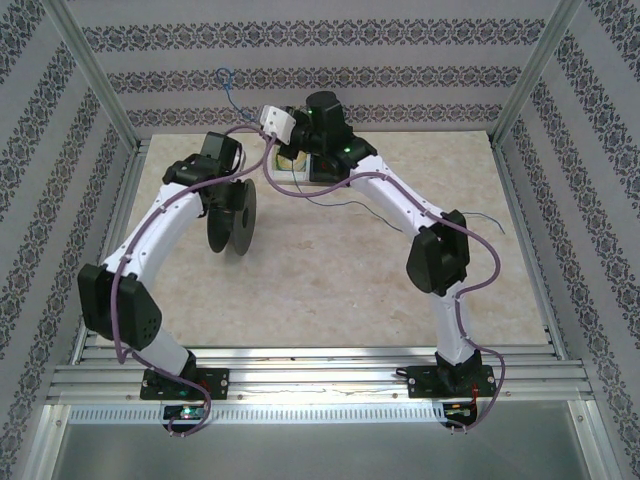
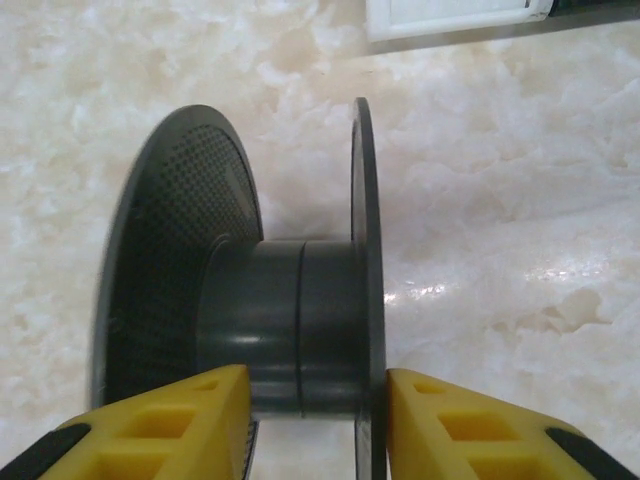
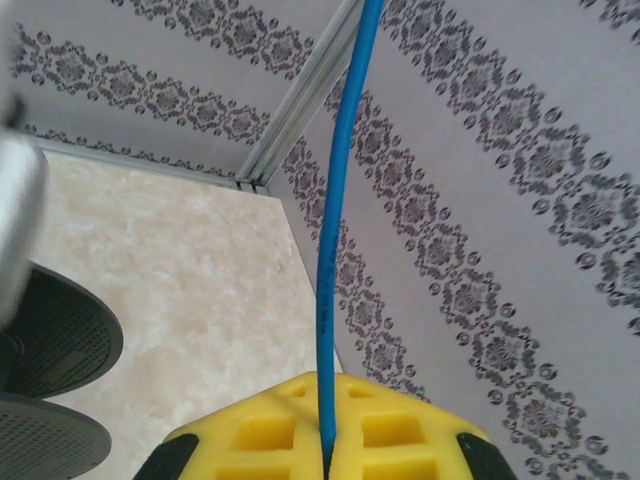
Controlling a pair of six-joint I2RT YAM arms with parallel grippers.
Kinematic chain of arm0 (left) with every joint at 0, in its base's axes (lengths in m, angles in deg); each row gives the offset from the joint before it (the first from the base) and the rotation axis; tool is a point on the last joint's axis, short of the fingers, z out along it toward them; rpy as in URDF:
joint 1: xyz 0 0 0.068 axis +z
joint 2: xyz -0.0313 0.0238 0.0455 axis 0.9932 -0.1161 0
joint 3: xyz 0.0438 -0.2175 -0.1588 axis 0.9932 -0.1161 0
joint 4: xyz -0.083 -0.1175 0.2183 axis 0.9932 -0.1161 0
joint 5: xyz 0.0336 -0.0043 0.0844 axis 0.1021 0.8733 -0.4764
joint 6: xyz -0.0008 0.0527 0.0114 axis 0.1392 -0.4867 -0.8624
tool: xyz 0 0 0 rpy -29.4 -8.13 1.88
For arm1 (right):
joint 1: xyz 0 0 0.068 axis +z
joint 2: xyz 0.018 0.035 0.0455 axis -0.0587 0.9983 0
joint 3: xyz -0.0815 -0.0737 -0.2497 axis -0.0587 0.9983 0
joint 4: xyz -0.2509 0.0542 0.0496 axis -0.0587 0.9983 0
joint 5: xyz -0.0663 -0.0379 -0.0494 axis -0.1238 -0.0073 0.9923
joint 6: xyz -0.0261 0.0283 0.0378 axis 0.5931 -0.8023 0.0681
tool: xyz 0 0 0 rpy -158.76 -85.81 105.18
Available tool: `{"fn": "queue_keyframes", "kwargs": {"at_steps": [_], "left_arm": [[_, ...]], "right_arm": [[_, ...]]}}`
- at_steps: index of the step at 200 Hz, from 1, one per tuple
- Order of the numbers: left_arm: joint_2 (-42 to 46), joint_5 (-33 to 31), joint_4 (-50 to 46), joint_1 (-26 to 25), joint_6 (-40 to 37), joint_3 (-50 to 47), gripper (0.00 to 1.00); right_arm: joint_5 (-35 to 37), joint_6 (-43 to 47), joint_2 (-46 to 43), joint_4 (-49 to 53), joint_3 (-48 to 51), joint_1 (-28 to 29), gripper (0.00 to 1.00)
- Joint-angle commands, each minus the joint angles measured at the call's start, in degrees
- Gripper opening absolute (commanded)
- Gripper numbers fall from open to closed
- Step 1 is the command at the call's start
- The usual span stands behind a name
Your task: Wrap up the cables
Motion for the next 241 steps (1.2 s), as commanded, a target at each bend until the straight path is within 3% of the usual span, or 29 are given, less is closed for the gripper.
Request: {"fn": "queue_keyframes", "kwargs": {"at_steps": [1,49,105,143,193,241], "left_arm": [[6.0,-2.8,-4.4,2.1,-1.6,1.2,0.41],[12.1,0.2,-3.7,9.9,-0.6,-8.5,0.40],[12.1,5.3,0.3,11.8,0.7,-15.4,0.39],[9.4,5.8,2.0,12.0,0.8,-16.9,0.18],[8.1,4.1,0.7,13.1,-1.5,-13.1,0.00],[8.1,3.2,-1.8,16.8,-3.4,-9.8,0.00]], "right_arm": [[1.2,-0.6,2.1,-1.6,1.1,-0.4,0.00],[1.5,-0.4,3.0,-4.7,4.6,-0.3,0.00],[0.5,0.5,3.2,-5.2,5.9,0.8,0.00],[0.6,1.8,3.5,-5.9,6.5,1.9,0.00],[1.8,4.1,5.2,-6.8,5.7,2.2,0.00],[5.3,5.9,9.4,-7.6,3.9,2.6,0.00]]}}
